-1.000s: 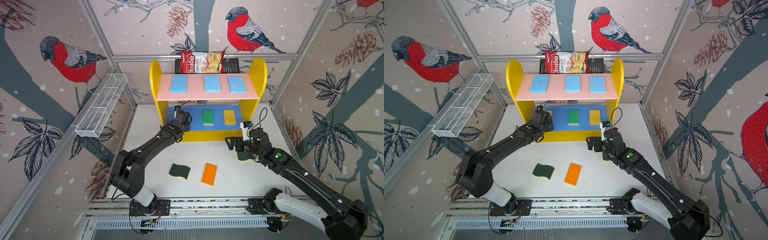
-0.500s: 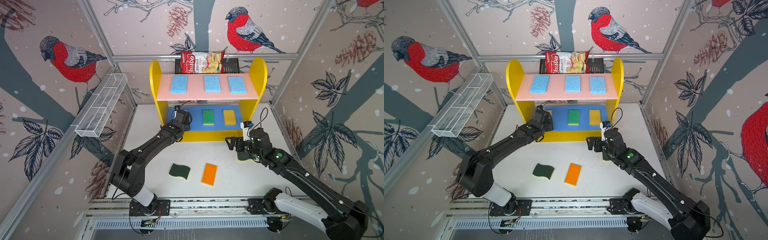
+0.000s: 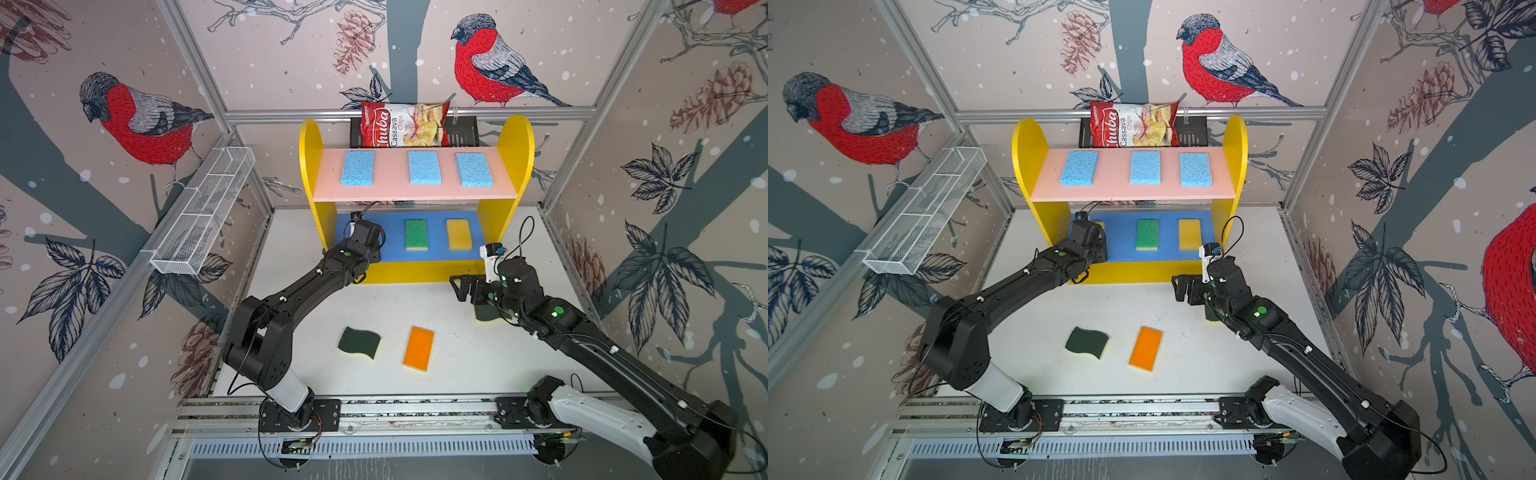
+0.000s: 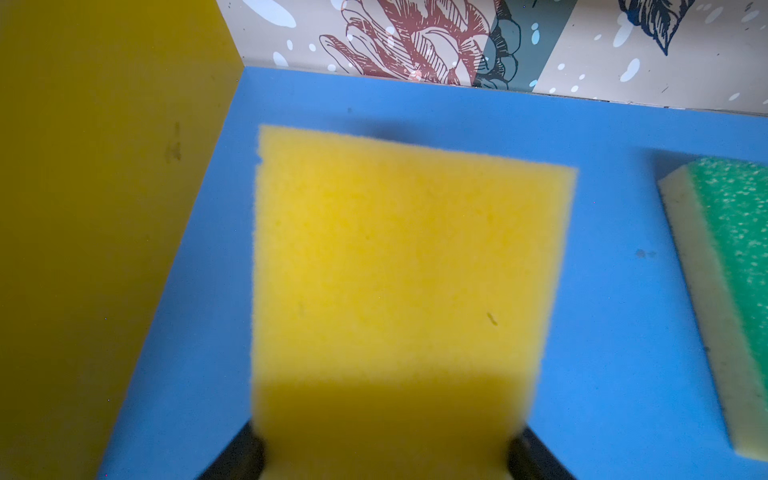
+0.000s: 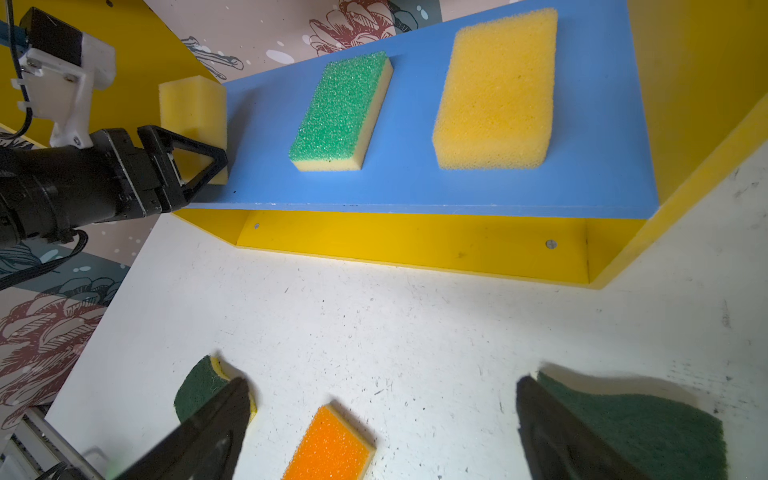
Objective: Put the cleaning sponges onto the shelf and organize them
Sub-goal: 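Rotate and align the held yellow sponge block beside the green sponge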
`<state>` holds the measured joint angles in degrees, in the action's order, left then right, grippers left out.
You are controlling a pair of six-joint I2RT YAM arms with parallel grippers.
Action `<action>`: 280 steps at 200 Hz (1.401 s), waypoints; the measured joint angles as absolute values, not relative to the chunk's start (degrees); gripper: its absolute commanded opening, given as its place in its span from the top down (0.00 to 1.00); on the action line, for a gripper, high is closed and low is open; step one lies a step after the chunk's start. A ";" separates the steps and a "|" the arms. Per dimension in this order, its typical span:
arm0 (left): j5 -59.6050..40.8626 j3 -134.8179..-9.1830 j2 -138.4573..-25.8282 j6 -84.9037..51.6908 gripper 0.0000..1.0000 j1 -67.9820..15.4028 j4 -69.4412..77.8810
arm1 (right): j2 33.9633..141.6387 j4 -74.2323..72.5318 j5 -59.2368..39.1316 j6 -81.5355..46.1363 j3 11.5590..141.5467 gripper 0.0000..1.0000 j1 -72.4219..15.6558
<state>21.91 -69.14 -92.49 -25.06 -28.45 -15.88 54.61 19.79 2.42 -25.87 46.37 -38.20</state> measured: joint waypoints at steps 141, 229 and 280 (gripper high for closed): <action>22.35 -74.94 -96.16 -26.81 0.32 -28.45 -22.24 | 55.75 19.77 2.61 -26.09 46.50 0.00 -38.89; 22.35 -75.26 -95.90 -26.81 0.30 -28.42 -23.77 | 56.03 19.75 2.68 -26.89 46.87 0.01 -39.40; 22.50 -75.70 -96.47 -27.05 0.27 -28.29 -24.56 | 56.95 19.38 2.66 -26.92 47.16 0.00 -40.10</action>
<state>22.50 -75.70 -96.47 -27.05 -28.29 -24.56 56.95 19.38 2.66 -26.92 47.16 -40.10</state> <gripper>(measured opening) 0.720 0.995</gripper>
